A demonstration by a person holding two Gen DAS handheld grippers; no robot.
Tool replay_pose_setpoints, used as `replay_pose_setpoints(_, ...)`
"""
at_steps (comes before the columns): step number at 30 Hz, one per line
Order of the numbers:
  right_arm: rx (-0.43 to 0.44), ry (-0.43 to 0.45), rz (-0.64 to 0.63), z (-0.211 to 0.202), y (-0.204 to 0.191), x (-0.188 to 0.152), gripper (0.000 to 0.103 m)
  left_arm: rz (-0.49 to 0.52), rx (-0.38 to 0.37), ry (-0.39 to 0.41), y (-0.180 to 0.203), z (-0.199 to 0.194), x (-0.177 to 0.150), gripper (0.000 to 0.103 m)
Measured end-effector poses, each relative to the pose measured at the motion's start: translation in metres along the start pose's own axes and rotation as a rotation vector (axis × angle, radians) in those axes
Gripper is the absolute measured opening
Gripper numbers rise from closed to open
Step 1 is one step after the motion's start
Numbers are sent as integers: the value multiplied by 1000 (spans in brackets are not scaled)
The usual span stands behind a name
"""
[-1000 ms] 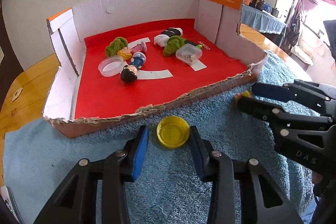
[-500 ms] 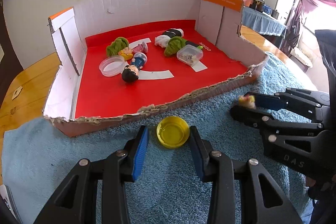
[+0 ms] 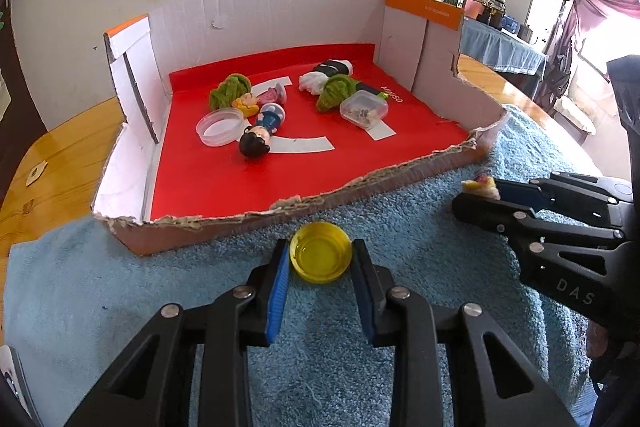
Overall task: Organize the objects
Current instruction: 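Lift the yellow lid and small doll and carry them into the box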
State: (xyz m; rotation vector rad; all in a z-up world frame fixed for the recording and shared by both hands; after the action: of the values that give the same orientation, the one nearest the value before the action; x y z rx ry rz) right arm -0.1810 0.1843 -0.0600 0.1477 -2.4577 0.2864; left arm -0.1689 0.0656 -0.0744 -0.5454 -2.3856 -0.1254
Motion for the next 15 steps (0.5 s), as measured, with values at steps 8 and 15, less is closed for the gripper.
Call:
replay_pose_setpoints(8, 12, -7, 16, -9, -3, -11, 22, -36, -4, -2, -3, -14, -10, 32)
replay_pose_setpoints(15, 9, -16, 25, -14, -2, -24, 22, -89, 4, -15, -14, -19, -29, 32)
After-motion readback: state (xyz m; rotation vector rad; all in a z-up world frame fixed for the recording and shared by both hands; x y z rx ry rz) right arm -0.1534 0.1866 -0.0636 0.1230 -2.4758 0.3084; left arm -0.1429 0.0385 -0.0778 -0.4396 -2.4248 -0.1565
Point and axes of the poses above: each gripper's, at about its wrist camera, not at the fingertips, and z roughly the way its jaws point, y to its right, x to its top, the point moved 8 cm from there along z, roughly the way its jaws point, and after that the axes turned 9 degrees about z, right-handed, at the moved point
